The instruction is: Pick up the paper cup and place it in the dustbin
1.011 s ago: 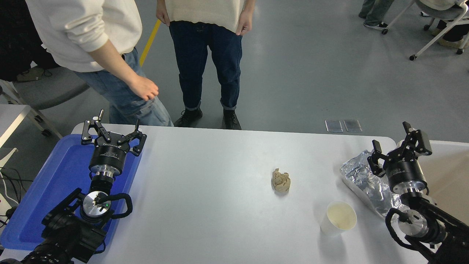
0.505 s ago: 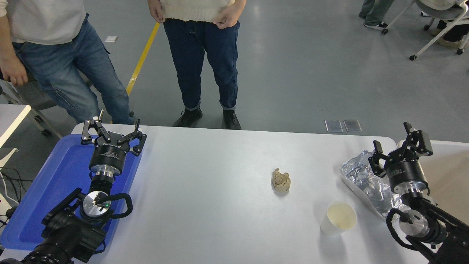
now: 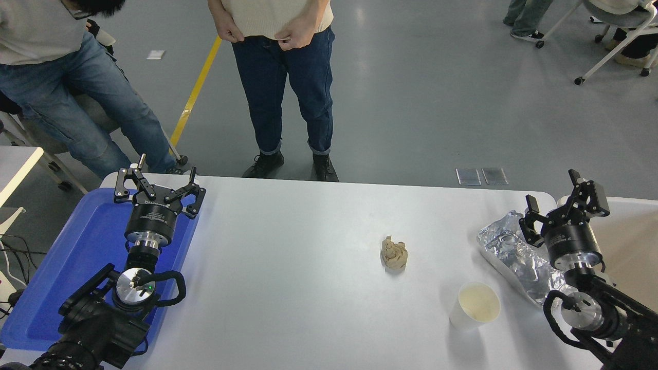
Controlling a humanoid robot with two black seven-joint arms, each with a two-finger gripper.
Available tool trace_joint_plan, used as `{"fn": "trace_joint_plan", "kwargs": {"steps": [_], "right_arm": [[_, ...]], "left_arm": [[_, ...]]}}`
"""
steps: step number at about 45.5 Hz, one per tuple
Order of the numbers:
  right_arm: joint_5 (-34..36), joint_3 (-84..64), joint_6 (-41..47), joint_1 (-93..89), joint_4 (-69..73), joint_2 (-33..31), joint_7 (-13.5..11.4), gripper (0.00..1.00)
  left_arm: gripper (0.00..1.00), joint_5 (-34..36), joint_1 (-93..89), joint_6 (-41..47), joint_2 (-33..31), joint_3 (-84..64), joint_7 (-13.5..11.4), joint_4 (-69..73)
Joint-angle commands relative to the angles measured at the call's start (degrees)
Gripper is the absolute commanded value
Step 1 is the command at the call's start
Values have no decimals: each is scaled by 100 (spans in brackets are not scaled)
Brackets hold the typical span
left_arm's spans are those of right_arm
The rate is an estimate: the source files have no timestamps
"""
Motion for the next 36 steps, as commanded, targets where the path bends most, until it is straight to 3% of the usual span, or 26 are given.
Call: {"fn": "trace_joint_plan", "kwargs": {"steps": [1,23,36], "right_arm": [[9,-15,-8,5,121,-155,-8,100],[26,-287,-105,22,359,-647,-52,100],[52,-1490,-87,347,473,-1280,-52,100]], "left_arm": [[100,0,0,0,0,-8,1,0],[100,9,-9,-9,0,0,10,0],[100,9,-9,-9,0,0,10,0]]}}
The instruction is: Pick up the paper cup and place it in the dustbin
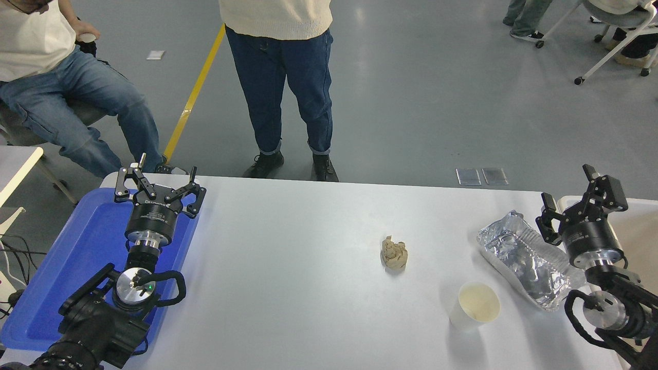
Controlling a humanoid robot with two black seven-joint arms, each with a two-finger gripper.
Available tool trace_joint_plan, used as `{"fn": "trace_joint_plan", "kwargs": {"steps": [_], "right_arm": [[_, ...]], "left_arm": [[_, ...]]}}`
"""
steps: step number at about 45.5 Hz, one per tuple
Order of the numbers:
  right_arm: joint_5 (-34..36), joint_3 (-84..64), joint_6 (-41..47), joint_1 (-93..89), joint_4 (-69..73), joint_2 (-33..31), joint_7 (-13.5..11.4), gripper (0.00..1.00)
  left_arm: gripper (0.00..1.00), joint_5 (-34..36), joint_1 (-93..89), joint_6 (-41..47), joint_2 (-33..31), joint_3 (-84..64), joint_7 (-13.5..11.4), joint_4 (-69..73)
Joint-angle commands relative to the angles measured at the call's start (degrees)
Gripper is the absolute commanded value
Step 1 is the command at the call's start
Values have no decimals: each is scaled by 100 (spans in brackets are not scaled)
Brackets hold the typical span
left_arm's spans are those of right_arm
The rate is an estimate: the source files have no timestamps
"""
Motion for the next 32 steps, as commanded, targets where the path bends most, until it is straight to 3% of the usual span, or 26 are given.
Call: {"fn": "trace_joint_plan", "kwargs": {"steps": [1,17,32], "right_arm": [[57,-983,22,322,91,-521,8,100],[470,-3057,391,1402,205,-1488,0,100],[417,-6968,655,3898,407,-1875,0,100]], "left_arm": [[100,0,0,1,0,0,1,3],[100,0,0,1,0,0,1,3],[100,0,0,1,0,9,10,3]]}}
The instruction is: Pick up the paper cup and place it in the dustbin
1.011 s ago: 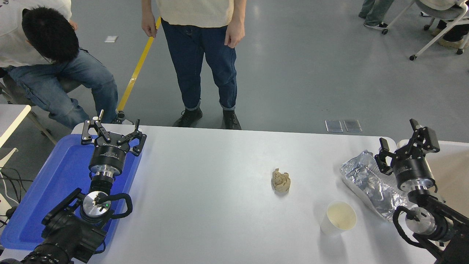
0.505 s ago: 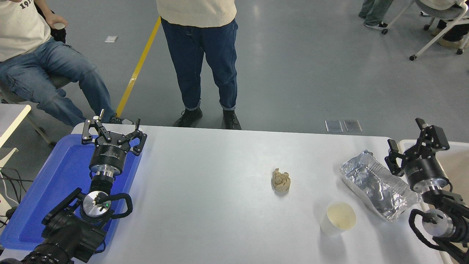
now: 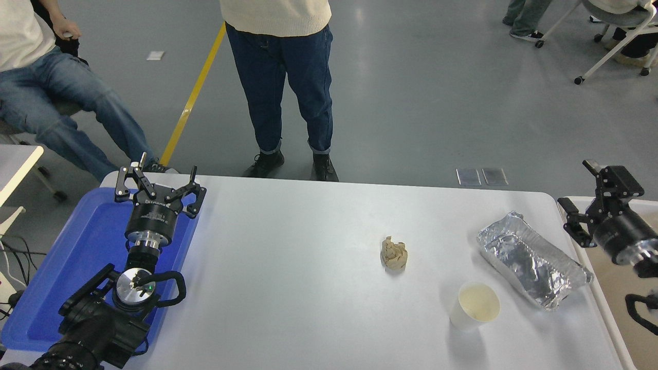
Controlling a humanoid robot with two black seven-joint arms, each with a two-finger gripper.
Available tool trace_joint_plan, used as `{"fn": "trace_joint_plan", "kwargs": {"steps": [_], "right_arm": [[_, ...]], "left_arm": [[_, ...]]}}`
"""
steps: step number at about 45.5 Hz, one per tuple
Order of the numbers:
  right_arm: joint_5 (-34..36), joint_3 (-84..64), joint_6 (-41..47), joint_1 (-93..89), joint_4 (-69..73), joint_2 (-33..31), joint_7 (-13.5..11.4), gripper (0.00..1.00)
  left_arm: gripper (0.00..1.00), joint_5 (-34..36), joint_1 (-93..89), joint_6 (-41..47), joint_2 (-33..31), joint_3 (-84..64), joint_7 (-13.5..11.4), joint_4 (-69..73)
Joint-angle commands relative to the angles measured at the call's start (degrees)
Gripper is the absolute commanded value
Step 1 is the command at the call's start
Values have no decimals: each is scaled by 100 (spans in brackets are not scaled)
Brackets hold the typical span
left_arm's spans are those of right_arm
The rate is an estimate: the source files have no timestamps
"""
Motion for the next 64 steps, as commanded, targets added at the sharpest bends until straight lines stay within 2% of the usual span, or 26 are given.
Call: {"fn": "trace_joint_plan", "kwargs": {"steps": [1,10,21,25,33,39,41,51,60,64], "right_arm": [[-18,-2777,255,1813,267,-281,0,100],[-71,-4746,1255,3483,496,-167,0,100],[-80,-6979,2803,5162,540,694,0,100],[-220,-7411,2979,5541,628,949,0,100],[-1186,-7525,3059,6033,909,1467,-26,100],[-1503,-7613,3094,6516,1339,1784,-78,100],[-1608,-7692,3190,6727,1524,1915,-192,100],[-2189,-7772,3524,7720,1999,2610,-1097,100],[-2154,-7614,3524,8222,2087,2936,-2319,100],[-2119,-7570,3524,8336,2096,3006,-2645,100]], "left_arm": [[100,0,0,0,0,-4,8,2],[100,0,0,0,0,4,8,2],[100,0,0,0,0,-5,8,2],[100,0,0,0,0,4,8,2],[100,0,0,0,0,4,8,2],[100,0,0,0,0,-5,-1,2],[100,0,0,0,0,-5,-1,2],[100,0,0,0,0,-5,-1,2],[100,0,9,0,0,-5,-1,2],[100,-8,9,0,0,-5,-1,2]]}}
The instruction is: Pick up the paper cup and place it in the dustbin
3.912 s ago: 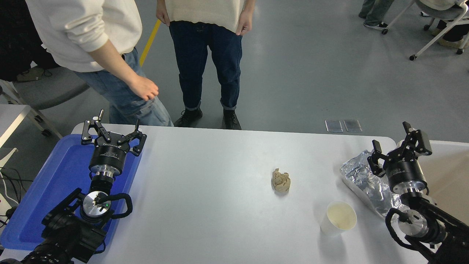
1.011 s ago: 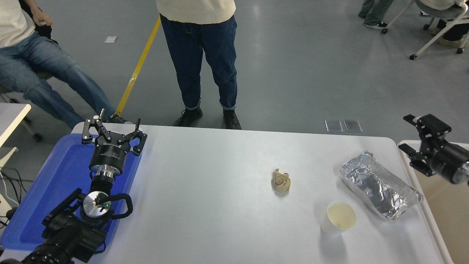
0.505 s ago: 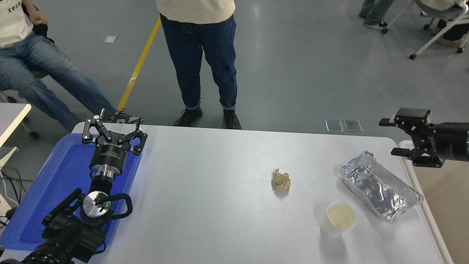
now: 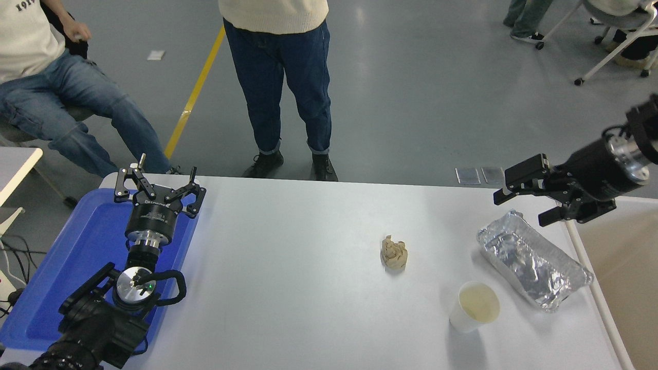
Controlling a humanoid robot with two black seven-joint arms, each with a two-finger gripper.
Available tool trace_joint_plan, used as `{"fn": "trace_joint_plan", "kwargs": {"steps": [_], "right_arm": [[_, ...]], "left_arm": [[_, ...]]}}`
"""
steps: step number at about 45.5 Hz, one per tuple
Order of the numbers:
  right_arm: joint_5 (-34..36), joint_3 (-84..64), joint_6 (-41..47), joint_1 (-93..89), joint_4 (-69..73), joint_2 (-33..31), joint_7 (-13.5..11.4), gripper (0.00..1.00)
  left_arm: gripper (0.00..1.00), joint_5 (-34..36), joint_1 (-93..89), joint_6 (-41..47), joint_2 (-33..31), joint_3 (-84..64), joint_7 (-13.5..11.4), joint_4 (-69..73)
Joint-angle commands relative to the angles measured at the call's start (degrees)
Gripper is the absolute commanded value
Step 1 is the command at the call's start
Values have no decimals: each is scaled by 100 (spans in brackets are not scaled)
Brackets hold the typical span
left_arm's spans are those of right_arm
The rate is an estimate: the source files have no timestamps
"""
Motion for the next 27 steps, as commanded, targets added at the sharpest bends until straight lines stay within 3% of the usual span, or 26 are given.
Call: {"fn": "trace_joint_plan", "kwargs": {"steps": [1,27], "right_arm": [[-81,86,76,624,190,413,-1126,100],[60,-168,76,1583,849,378,-1153,100]], "left_arm": [[100,-3,4,0,0,0,1,0],[100,-3,4,0,0,0,1,0]]}}
